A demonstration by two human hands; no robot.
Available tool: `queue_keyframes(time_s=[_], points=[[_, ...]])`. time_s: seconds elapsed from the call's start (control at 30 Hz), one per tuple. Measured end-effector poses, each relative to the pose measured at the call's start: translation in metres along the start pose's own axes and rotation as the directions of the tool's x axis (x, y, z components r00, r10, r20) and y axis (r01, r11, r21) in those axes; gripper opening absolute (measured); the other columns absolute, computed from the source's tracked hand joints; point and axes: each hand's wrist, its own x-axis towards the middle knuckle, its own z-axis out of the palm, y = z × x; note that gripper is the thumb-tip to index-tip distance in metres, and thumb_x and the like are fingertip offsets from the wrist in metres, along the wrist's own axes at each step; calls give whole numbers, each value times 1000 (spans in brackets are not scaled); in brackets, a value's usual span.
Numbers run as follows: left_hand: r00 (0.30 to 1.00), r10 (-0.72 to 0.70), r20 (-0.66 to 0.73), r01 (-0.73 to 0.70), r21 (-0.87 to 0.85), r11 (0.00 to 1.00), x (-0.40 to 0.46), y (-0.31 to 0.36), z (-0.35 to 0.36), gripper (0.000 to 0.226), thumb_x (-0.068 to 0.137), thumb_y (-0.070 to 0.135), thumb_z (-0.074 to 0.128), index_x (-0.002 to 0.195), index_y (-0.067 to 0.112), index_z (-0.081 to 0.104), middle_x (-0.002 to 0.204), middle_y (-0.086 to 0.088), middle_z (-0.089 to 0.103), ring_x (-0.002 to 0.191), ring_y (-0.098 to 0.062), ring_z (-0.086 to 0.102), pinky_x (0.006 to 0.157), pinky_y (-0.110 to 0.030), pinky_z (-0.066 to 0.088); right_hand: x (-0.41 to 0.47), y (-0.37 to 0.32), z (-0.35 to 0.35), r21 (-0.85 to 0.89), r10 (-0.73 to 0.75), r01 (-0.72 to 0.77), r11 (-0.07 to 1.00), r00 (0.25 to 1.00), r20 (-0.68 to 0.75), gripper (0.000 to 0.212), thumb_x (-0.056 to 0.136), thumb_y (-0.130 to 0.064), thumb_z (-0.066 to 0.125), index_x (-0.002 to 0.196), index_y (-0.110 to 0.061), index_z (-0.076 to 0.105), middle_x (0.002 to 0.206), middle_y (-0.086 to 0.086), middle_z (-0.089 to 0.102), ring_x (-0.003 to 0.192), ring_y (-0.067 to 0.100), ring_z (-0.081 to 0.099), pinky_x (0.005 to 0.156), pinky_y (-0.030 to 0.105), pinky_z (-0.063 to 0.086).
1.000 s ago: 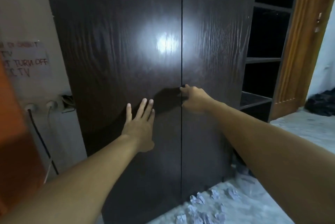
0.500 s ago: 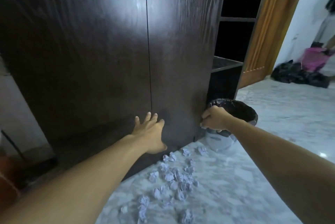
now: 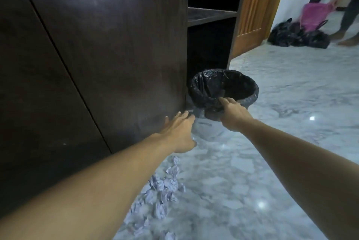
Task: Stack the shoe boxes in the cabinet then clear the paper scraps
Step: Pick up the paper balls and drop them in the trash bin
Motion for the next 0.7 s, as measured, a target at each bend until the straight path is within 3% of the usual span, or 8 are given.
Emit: queue_keyframes(time_s=[0.13, 0.23, 0.5, 0.7], points=[[999, 36, -20, -36, -14, 999, 16, 10, 11, 85, 86, 37, 66, 152, 12, 18, 162, -7, 12, 149, -24, 12, 118, -54, 14, 5, 10, 6, -60, 5, -12, 998, 994, -113, 53, 87, 0, 57, 137, -13, 42, 118, 15, 43, 97, 45, 60, 76, 48, 50], [998, 45, -34, -46, -23, 999, 18, 13, 14, 89, 86, 35, 65, 154, 13, 13, 163, -6, 7, 149, -23, 9, 118, -54, 13, -7, 17, 4, -158, -15, -13, 987, 985, -172, 45, 88, 0, 54, 131, -11, 45, 112, 15, 45, 86, 44, 60, 64, 42, 42], [991, 65, -121, -69, -27, 997, 11, 24, 21, 92, 88, 27, 63, 155, 17, 2, 163, -3, -11, 150, -23, -3, 121, -50, 7, -78, 35, 0, -187, -54, 21, 982, 984, -170, 43, 90, 0, 50, 130, -13, 47, 118, 14, 45, 80, 41, 59, 59, 39, 39], [988, 98, -120, -97, 16, 995, -40, 45, 22, 86, 90, 26, 60, 155, 16, 4, 163, -2, -9, 150, -21, -6, 120, -51, 4, -144, 37, -7, -192, -70, 36, 981, 982, -174, 41, 89, -1, 52, 127, -13, 51, 113, 13, 46, 70, 40, 56, 52, 37, 38]])
